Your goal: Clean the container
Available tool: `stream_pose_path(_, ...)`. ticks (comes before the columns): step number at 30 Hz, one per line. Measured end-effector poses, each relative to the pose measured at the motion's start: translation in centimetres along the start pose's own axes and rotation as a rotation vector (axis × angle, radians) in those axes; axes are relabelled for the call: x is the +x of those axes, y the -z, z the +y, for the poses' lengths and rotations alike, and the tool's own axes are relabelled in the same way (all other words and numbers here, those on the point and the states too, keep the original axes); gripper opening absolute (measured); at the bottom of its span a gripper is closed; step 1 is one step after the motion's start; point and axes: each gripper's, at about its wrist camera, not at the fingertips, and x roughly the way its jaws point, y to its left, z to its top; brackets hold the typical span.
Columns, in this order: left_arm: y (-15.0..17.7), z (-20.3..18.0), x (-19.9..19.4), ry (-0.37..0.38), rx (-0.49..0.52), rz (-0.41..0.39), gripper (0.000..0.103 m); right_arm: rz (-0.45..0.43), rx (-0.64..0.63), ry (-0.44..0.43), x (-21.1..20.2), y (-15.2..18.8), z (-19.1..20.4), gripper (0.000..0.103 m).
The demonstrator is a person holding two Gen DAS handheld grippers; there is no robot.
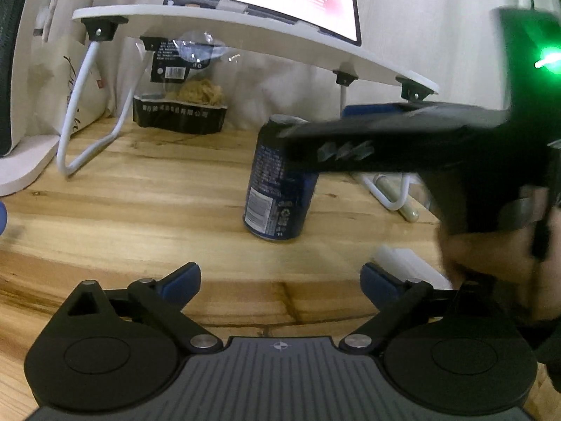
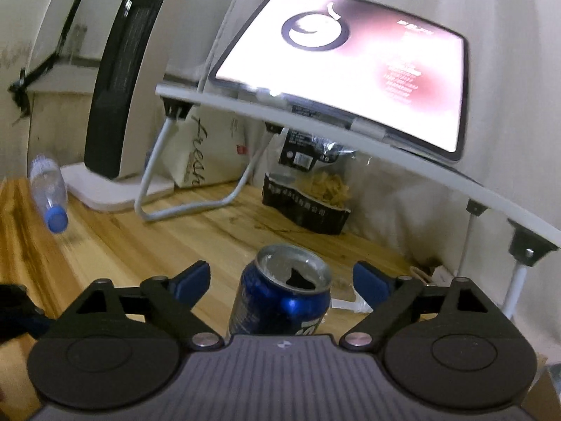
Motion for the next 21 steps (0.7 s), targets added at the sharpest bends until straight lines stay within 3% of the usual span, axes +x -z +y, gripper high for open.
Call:
stream_pose_path(4, 0.1, -0.5, 0.5, -0.007, 0.019, 0.041, 0.099, -0.003, 0.128, -0.010, -3.8, 0.1, -1.6, 0.103)
stream_pose_path(10, 0.2, -1.4, 1.1, -0.021, 0.052, 0.084, 0.103, 0.062, 0.324, 0.023, -9.5, 4.6, -4.7, 0.103)
stream_pose_path(12, 0.2, -1.5, 1.3, -0.034, 0.054, 0.092, 0.103, 0.090, 0.360, 0.071, -11.2, 5.9, -5.4, 0.103)
stream_pose_path(16, 0.3, -2.1, 1.7, -0.047, 0.089, 0.117, 0.103, 0.209, 0.423, 0.162, -12.6, 8.2, -5.9, 0.103)
stream_pose_path(21, 0.5, -3.0, 2.3, -0.087, 0.141, 0.164, 0.103, 0.294, 0.462, 0.150, -12.3, 10.3, -5.6, 0.103)
